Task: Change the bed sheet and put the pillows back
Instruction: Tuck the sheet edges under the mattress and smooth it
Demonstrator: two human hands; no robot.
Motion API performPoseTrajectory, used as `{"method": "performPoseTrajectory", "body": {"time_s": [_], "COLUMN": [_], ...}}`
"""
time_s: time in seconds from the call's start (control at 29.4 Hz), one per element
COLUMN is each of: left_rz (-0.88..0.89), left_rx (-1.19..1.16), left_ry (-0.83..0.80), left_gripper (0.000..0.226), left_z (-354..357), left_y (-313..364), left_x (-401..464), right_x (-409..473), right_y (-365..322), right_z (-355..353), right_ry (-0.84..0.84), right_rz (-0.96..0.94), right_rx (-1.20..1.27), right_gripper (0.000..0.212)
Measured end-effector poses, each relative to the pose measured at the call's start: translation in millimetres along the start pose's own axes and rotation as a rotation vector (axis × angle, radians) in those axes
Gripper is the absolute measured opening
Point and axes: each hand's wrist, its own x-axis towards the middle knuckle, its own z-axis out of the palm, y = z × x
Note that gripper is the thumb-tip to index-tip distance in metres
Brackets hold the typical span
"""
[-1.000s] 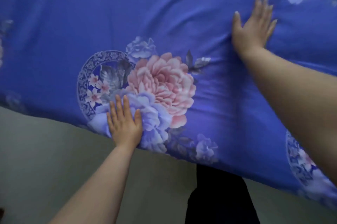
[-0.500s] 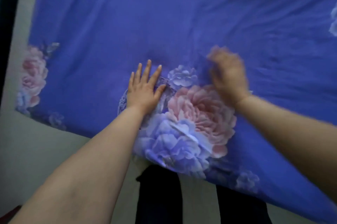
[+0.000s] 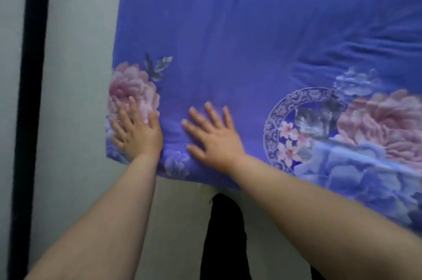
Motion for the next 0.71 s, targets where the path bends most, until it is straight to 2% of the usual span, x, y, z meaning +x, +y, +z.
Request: {"method": "performPoseTrajectory", "body": {"time_s": [0.07,0.1,0.14,0.2,0.27,0.34,0.44,0.51,0.54,0.58,0.65,0.71], "left_rz": [-0.187,-0.244,-0.249,-0.088,0.212,0.525,0.746,0.758,0.741,0.755,0.896,1.069], "left_rx": [-0.1,-0.142,-0.163,-0.146,-0.098,-0.044,-0.065,-0.2,-0.273,-0.3,-0.243,-0.154], "left_ry": [-0.085,-0.122,-0.128,-0.029,0.022,-0.032,-0.135,-0.168,-0.175,-0.175,-0.167,-0.211], "left_gripper": [0.061,0.059,0.057,0.052,0.052,0.053,0.052,0.048,0.046,0.045,0.046,0.048], "left_z": [-12,-20,-27,-43,-54,-61,-64,-71,-74,-79,-86,-89], "left_y": [-30,-38,-41,-25,12,67,138,183,199,212,240,266], "left_x": [22,32,38,50,53,62,71,85,92,98,107,113], "right_x": [-22,-29,-34,-22,4,32,45,65,82,104,147,163], "right_y": [-63,-80,-85,-66,-15,61,175,201,190,168,95,-6], "right_z": [19,20,15,-11,-48,-91,-139,-156,-156,-147,-114,-85], "right_ry": [-0.242,-0.276,-0.236,0.067,0.436,0.695,0.83,0.779,0.695,0.59,0.355,0.049], "right_rz": [-0.309,-0.391,-0.416,-0.295,-0.022,0.398,1.117,1.501,1.503,1.362,0.857,0.247], "right_rx": [0.097,0.192,0.282,0.375,0.39,0.358,0.262,0.345,0.355,0.316,0.264,0.306], "right_gripper": [0.046,0.034,0.027,0.017,0.025,0.037,0.055,0.061,0.062,0.063,0.061,0.045]}}
